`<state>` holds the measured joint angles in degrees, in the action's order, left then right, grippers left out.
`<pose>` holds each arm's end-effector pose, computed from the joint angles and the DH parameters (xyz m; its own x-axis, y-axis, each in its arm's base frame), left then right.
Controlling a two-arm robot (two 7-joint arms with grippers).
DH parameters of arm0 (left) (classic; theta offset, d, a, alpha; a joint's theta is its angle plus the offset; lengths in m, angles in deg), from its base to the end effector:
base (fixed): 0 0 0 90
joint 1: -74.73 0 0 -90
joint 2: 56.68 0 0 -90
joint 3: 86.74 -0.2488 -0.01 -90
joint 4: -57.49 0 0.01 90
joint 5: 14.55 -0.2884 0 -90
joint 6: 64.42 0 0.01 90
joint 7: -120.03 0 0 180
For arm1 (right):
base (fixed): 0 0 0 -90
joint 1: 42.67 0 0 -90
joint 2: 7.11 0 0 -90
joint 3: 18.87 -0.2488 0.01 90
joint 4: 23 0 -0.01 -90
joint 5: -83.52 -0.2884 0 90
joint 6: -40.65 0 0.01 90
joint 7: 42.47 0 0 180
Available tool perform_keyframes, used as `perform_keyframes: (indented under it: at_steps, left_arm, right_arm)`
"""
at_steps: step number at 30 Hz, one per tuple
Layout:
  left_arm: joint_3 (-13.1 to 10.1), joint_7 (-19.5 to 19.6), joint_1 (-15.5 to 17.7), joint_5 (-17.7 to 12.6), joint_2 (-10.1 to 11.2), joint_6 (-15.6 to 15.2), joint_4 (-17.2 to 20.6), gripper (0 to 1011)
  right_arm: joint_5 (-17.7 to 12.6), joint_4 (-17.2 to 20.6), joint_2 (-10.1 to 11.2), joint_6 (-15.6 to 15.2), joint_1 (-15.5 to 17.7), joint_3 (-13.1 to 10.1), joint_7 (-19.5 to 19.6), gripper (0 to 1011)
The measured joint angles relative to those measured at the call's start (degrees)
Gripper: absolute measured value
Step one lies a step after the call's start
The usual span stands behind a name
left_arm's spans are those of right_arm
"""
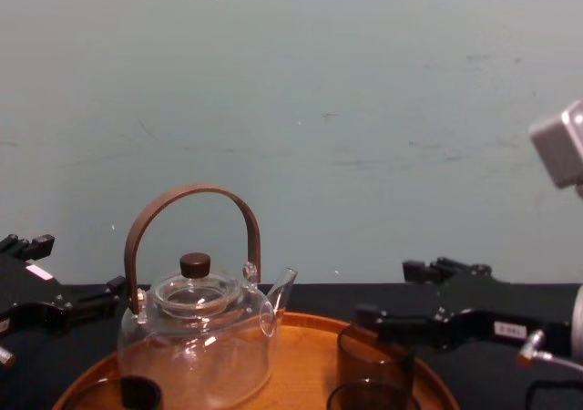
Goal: Pick up the glass from the table and place it on the tray.
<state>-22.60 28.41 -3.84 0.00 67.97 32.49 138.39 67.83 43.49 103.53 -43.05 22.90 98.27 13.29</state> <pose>0.3321 0.0647 -0.2651 0.2922 0.8803 0.3738 -0.9553 0.2873 0.0702 0.3911 -0.0133 -0.2582 0.7689 -0.6174 0.1662 0.6385 0.7550 -0.1492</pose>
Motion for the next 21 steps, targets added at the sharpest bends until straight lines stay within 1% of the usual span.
perform_keyframes:
  at_steps: [10, 13, 21]
  left_arm:
    - [0.00, 0.00, 0.00, 0.00, 0.00, 0.00, 0.00, 1002]
    - [0.00, 0.00, 0.00, 0.00, 0.00, 0.00, 0.00, 1001]
    - [0.00, 0.00, 0.00, 0.00, 0.00, 0.00, 0.00, 1001]
  right_arm:
    - [-1.76, 5.63, 2.43, 0.00, 2.53, -1.39, 0.26, 1002]
    - [-2.24, 6.58, 3.04, 0.08, 3.22, -1.76, 0.31, 1002]
    - [-3.43, 9.49, 5.46, 1.06, 6.41, -3.67, 1.37, 1002]
